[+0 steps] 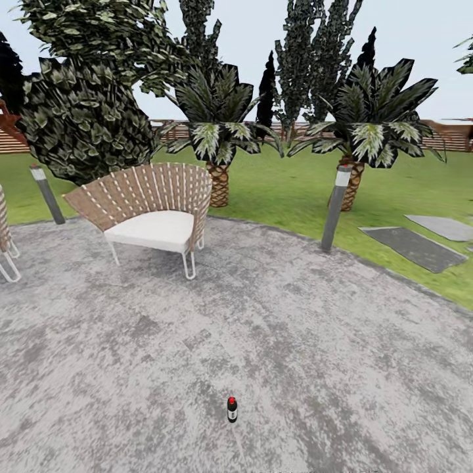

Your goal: In the garden, pick up the pesticide atomizer on the floor and spray pesticide onto both trees until each tree trunk is fully covered.

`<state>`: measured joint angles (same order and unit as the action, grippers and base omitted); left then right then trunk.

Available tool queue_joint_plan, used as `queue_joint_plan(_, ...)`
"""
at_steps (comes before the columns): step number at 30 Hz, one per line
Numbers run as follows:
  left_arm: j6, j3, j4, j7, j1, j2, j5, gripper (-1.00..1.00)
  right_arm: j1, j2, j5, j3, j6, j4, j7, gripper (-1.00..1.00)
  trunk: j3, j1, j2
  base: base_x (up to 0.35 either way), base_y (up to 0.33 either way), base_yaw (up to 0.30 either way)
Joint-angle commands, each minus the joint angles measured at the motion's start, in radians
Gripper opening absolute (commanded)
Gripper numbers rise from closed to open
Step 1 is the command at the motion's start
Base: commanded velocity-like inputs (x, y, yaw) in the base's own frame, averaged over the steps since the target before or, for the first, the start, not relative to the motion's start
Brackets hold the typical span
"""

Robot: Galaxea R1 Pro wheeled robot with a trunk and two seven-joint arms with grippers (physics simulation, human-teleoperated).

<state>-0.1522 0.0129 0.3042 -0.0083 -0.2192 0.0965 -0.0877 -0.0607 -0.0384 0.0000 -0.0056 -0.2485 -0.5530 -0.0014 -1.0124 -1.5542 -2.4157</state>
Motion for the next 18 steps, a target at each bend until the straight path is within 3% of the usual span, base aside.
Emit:
queue_joint_plan(1,-0.003,-0.001,0.000,-0.001,0.000,0.000,-0.009,1.00,-0.001,0.000,0.000,-0.001,-0.003,0.001,0.000,1.00,-0.001,0.000,0.000,0.000,0.058,-0.268)
queue_joint_plan(18,-0.003,-0.002,0.002,-0.001,0.000,0.000,-0.010,1.00,-0.001,0.000,0.000,-0.001,-0.003,0.001,-0.002,1.00,-0.012,0.000,0.000,0.000,0.014,-0.262)
